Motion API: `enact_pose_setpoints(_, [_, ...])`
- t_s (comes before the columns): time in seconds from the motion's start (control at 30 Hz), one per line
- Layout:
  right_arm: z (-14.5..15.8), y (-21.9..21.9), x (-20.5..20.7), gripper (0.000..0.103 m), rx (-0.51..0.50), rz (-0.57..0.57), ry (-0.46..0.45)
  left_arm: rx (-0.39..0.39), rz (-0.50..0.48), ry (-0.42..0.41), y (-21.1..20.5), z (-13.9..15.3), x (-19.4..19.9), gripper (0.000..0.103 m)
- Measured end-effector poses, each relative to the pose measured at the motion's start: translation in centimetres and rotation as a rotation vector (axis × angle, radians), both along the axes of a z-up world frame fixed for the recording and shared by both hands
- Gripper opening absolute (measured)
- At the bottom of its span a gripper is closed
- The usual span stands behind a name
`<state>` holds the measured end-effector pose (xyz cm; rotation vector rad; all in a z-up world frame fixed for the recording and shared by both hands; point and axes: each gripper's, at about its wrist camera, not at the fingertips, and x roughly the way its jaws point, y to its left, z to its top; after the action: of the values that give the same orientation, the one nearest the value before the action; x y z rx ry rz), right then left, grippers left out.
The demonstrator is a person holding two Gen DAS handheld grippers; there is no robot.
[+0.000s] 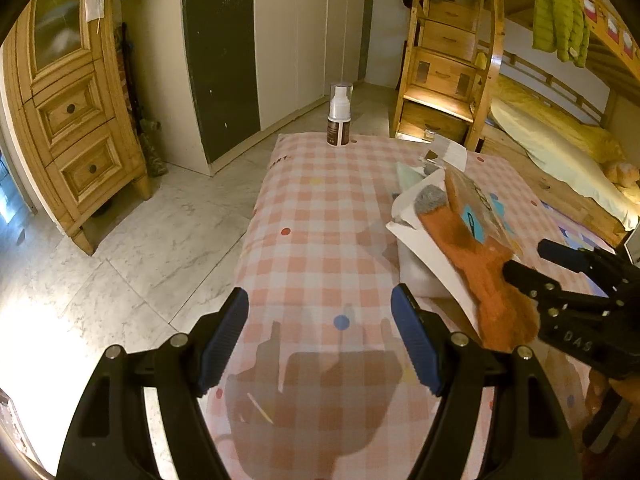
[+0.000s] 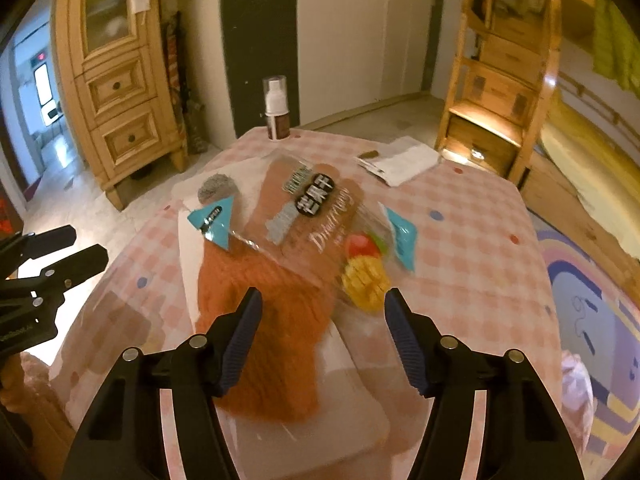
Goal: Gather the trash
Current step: 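Grasp the clear dried-mango bag with the right tool and lift it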
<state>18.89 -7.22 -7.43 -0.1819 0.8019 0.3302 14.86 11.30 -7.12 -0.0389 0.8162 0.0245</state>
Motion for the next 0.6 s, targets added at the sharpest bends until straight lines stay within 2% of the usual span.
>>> enact_pose_setpoints(0.13, [-0.3, 0.5, 0.9, 0.069, -0.015, 0.01, -0.018, 0.003, -0.009, 0.007, 0.0, -0.5, 0.5, 0.072])
enact_pose_setpoints(0.3, [-0.6, 0.2, 1.8, 0.066, 0.01, 0.027, -0.009, 0.006, -0.016, 0.021, -0.2, -1.0, 0.8, 0.072])
enact_pose_setpoints(0.33, [-0.6, 0.0, 1.9, 0.058, 0.029, 0.036, 0.004, 0.007, -0.017, 0.023, -0.2, -1.1, 0.8, 0.072])
enact_pose_setpoints(0.47, [-0.6, -0.3, 2.0, 0.04, 0.068, 0.054, 0.03, 0.009, -0.023, 0.025, -0.4, -1.1, 0.6, 0.072])
enact_pose_setpoints(0.53, [-0.1, -0.3, 1.7, 0.025, 0.078, 0.062, 0.017, 0.013, -0.025, 0.024, -0.5, -0.9, 0.3, 0.072])
enact_pose_setpoints(0.6, [0.7, -0.6, 1.1, 0.016, 0.087, 0.055, -0.009, 0.017, -0.03, 0.019, -0.7, -0.7, 0.1, 0.072])
